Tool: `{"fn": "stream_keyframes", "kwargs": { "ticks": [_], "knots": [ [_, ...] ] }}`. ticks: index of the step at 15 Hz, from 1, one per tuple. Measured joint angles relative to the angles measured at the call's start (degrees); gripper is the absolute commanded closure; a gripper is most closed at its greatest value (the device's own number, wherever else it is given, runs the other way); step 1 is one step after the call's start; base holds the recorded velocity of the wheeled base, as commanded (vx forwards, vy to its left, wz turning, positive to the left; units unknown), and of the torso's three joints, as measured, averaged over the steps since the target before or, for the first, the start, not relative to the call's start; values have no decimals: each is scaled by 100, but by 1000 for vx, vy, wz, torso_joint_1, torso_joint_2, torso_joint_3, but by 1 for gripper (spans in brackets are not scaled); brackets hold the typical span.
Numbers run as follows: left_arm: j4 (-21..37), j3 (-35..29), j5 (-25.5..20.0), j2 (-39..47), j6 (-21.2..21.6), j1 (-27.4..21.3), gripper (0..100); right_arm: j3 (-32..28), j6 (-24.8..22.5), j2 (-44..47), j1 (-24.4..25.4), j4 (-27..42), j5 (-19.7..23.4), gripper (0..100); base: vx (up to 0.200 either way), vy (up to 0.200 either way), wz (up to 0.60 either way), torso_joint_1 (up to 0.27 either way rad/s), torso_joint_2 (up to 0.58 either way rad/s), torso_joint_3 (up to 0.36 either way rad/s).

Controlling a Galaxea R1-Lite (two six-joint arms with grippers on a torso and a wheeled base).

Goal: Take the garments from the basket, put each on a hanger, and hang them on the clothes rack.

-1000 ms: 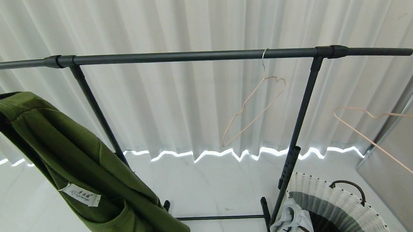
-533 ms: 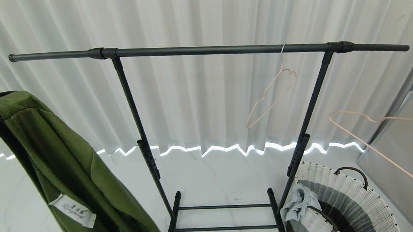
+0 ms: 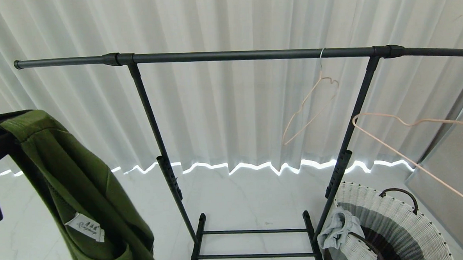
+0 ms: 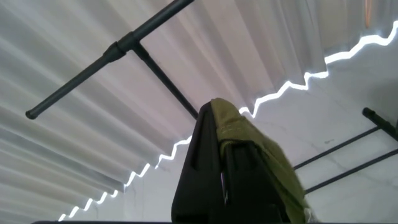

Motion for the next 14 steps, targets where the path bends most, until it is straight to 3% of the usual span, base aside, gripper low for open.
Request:
{"fn": "stream_keyframes", "kwargs": {
  "ticks": [3,7,11,14],
  "knots": [
    [-4,18,6,33,11,5,100,-293,-9,138,273,-7,534,100,0,0,0,0,0,0],
    [-6,-4,148,226,-22,39,100,-522,10,469,1079,-16,689,100,0,0,0,0,0,0],
    [-6,-157,191,711,-380,535,100,-571,408,929,2856,-51,686,100,0,0,0,0,0,0],
    [-9,-653,206,1347,-1219,874,100,-571,913,1530,3838,-714,627,100,0,0,0,0,0,0]
  ]
}}
